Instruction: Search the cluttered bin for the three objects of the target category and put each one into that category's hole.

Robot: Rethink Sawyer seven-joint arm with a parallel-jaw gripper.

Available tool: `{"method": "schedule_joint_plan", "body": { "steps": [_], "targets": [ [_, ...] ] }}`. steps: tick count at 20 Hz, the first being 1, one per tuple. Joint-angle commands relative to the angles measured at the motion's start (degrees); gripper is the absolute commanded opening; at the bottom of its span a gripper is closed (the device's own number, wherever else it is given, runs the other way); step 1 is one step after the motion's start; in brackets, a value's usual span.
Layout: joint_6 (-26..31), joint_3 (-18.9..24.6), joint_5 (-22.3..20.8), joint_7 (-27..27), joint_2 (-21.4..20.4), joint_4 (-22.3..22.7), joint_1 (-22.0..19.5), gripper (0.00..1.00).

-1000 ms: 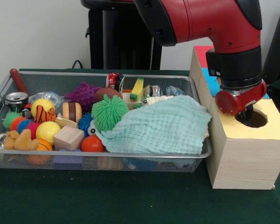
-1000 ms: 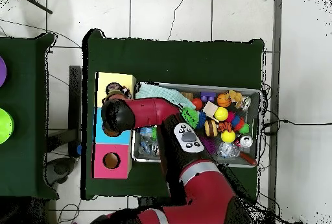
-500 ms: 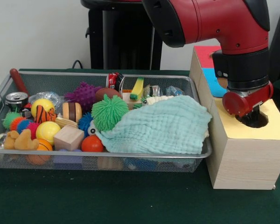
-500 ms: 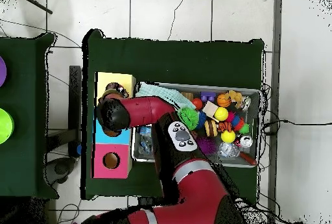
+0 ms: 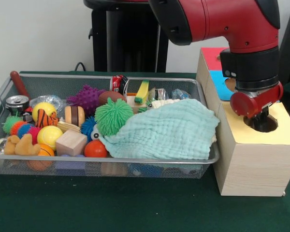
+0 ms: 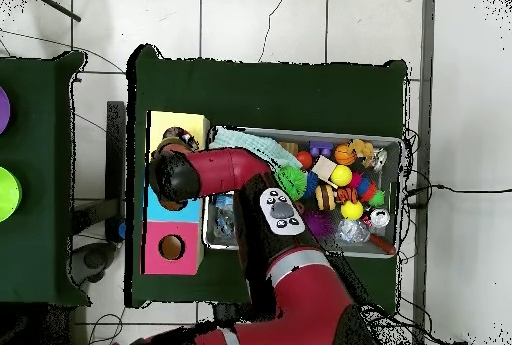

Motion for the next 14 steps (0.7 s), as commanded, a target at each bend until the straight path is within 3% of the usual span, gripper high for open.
{"method": "schedule_joint_plan", "body": {
  "steps": [1,14],
  "targets": [
    [8.3,-0.4,-1.1,5.8,-4.4,7.8,-1.8,0.0],
    [6.3,-5.8,-1.8,8.6,-7.7,7.1,1.4,0.0]
  ]
}}
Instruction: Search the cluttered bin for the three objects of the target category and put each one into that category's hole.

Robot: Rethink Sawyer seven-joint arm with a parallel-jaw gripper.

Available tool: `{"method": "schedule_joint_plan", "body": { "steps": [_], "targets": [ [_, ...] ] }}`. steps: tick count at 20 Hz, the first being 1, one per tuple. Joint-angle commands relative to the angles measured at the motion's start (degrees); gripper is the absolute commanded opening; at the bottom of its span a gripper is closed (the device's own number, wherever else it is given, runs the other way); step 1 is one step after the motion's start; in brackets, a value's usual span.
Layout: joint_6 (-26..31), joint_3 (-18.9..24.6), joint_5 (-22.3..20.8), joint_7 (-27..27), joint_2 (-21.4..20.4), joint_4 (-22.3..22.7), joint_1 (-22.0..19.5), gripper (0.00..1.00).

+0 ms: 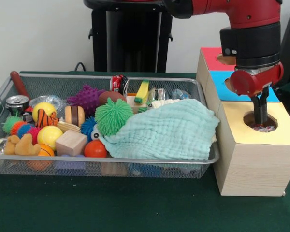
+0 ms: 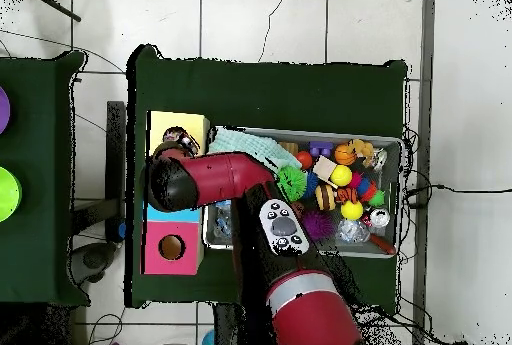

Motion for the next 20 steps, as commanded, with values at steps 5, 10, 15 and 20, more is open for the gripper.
{"method": "schedule_joint_plan", "body": {
  "steps": [5,10,15,20],
  "targets": [
    [6.0,-6.1,-1.2,8.6,-3.8,3.4,1.8,0.0],
    [8.1,-5.9,0.2,8.0,-7.3,4.8,0.1,0.0],
    [9.2,-4.1,1.1,7.2,-10.3,6.9,-1.7,0.0],
    [9.0,-3.7,1.1,7.5,-10.3,7.2,-1.7,0.0]
  ]
}}
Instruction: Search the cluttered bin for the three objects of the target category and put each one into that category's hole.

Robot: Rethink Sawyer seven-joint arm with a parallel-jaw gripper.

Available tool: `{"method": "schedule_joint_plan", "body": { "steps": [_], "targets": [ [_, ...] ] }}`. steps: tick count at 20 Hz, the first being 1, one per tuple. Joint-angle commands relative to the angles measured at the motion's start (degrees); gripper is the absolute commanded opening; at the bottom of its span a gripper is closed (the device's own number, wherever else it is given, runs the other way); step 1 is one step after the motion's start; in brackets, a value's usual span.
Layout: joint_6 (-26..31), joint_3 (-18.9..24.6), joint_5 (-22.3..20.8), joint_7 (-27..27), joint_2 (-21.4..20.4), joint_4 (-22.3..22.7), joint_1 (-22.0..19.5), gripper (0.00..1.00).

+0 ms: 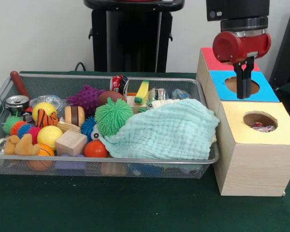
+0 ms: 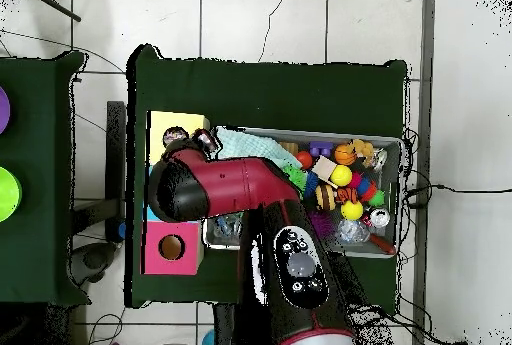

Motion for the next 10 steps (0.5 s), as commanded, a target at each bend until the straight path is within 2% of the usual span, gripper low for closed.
{"method": "schedule_joint_plan", "body": {
  "steps": [1,6,10],
  "targets": [
    [7.2,1.0,1.1,7.3,-1.6,4.8,-2.1,0.0],
    [6.3,1.9,0.9,7.1,-1.9,6.0,-3.4,0.0],
    [6.5,1.3,1.1,7.8,-1.1,4.9,-2.9,0.0]
  ]
}}
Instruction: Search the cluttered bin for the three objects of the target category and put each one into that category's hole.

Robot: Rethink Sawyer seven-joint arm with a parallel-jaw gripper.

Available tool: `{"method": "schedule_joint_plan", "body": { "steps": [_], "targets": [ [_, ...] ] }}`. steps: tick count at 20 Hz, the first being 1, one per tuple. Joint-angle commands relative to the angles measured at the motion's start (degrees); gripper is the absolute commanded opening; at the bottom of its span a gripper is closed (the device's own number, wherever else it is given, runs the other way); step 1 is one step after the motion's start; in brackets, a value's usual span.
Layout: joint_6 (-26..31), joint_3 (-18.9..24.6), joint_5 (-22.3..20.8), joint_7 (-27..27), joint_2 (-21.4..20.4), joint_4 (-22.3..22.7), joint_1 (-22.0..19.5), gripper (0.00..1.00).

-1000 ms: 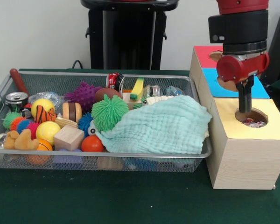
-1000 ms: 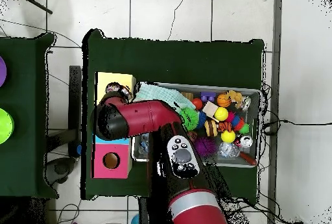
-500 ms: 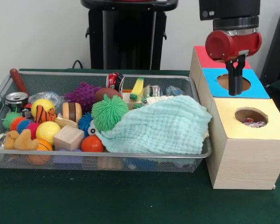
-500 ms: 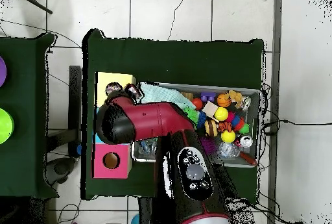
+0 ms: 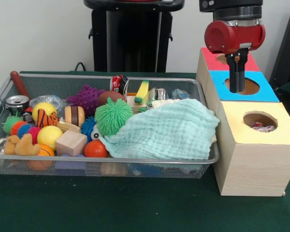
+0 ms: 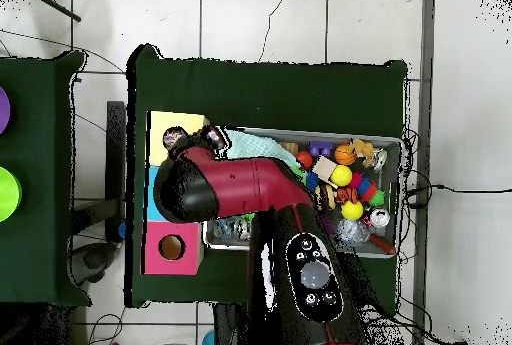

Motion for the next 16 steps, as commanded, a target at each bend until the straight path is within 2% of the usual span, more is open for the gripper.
{"method": "schedule_joint_plan", "body": {
  "steps": [1,4,16],
  "targets": [
    [6.5,0.9,1.2,8.2,1.0,4.1,-1.4,0.0],
    [6.0,-0.2,1.5,9.4,1.0,4.3,-1.0,0.0],
    [6.1,0.6,1.7,8.9,1.3,4.0,-1.0,0.0]
  ]
}}
